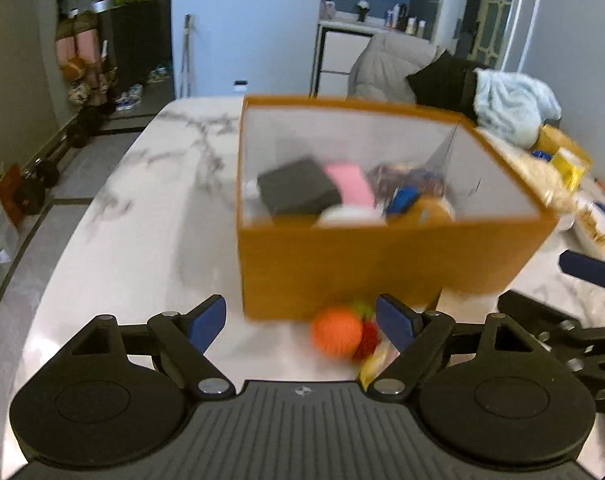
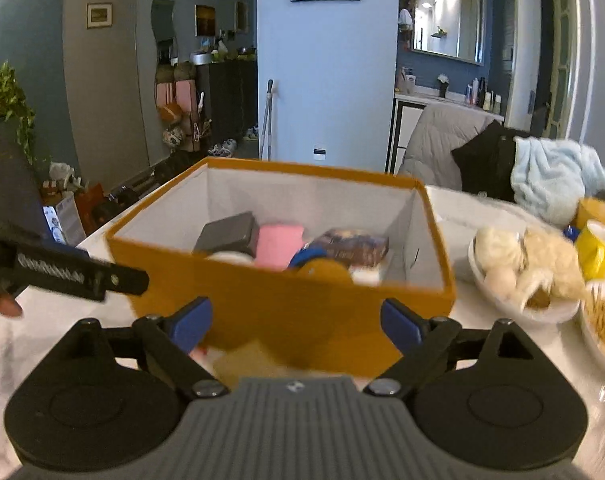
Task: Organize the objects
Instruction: 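Withdraw both tools from the orange box, then move the left tool toward the yellow tape measure while the right tool grasps the white crochet bunny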
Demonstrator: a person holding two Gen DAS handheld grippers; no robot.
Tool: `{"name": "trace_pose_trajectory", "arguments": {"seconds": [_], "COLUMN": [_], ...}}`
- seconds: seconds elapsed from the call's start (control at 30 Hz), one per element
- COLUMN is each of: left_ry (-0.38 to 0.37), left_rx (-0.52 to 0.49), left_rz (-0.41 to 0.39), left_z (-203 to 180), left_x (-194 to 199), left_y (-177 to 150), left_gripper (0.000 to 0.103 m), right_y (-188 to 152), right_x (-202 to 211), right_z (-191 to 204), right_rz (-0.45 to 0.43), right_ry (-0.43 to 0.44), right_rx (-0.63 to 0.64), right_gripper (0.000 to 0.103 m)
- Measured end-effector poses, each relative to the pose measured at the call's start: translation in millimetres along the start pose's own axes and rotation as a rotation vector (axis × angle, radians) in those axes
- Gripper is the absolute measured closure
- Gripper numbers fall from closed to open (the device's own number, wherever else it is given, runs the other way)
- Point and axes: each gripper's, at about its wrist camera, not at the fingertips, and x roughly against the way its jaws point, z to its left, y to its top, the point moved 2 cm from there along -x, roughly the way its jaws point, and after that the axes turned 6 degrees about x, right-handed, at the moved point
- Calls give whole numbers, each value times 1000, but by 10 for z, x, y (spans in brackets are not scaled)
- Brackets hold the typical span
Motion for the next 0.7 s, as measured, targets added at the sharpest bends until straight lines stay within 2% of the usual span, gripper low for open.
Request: {"name": "trace_pose_trajectory", "arguments": {"seconds": [0.17,0.33,0.7], "left_ry": [43,56,88], "left_rx": [-29,-14,-11], "left_rz": [30,78,73], "left_z": [47,117,137], "left_x": [-104,-195,-191], "left_y": [-322,-436,-475], "left_gripper": [6,6,6], "right_y": [-336,-581,-633], "right_x": [72,35,-29], "right_z": [166,300,393], "right_rz": [24,67,87], "right_ry": [29,63,123], "right_rx": [-37,-48,-70], "right_gripper": [11,11,10]}}
